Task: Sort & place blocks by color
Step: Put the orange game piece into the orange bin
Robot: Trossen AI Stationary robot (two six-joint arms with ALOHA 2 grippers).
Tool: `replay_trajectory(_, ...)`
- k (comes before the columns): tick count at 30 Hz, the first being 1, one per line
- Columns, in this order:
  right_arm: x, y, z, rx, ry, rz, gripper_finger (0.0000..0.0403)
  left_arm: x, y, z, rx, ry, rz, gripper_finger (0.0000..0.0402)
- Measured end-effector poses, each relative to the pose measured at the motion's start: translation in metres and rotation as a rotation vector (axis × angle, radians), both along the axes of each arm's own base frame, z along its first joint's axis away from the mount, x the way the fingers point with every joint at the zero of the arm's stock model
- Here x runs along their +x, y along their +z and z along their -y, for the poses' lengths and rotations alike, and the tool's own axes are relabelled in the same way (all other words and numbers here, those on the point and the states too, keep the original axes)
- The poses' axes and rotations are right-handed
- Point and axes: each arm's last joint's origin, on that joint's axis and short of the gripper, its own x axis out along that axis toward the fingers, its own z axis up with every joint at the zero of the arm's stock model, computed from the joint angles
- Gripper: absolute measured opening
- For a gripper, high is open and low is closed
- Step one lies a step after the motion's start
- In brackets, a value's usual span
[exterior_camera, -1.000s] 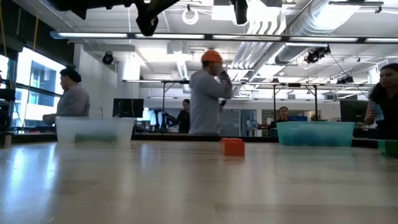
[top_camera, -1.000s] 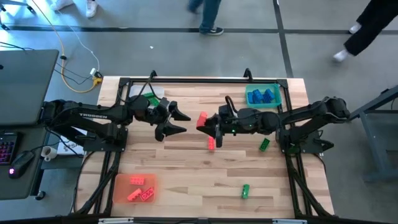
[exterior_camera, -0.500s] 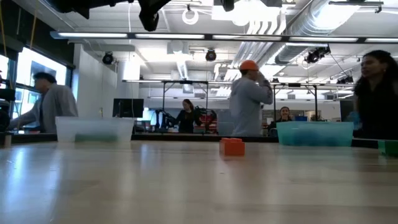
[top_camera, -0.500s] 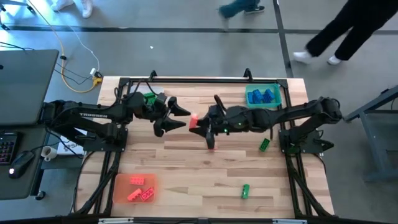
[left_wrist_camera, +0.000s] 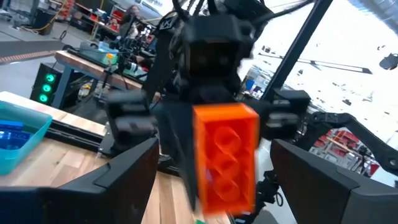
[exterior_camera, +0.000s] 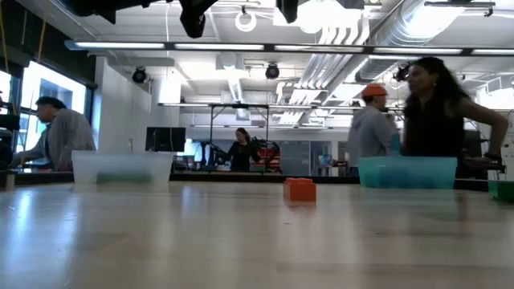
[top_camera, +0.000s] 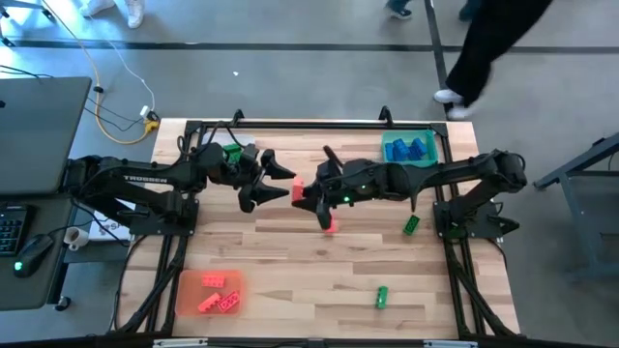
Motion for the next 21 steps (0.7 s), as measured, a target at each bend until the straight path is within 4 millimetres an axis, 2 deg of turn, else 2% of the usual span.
replay_trajectory(6,0.014,-0.014,0.001,0.025,0.014,-0.006,0.0111,0.0,0.0,0.0,-0.001,0.008,-0.002,0.0296)
replay_trajectory(12,0.016,-0.011,0.009,0.033,0.002,0.032,0.0111,0.0,-0.001,0.0,-0.003,0.011,-0.011,0.0296)
replay_trajectory(17,0.017,-0.012,0.01,0.036,-0.001,0.038,0.0111,0.0,-0.003,-0.003,-0.018,0.102,-0.028,0.0294)
replay_trajectory(21,0.02,-0.017,0.009,0.048,-0.003,0.023,0.0111,0.0,-0.003,-0.003,-0.018,0.107,-0.026,0.0273)
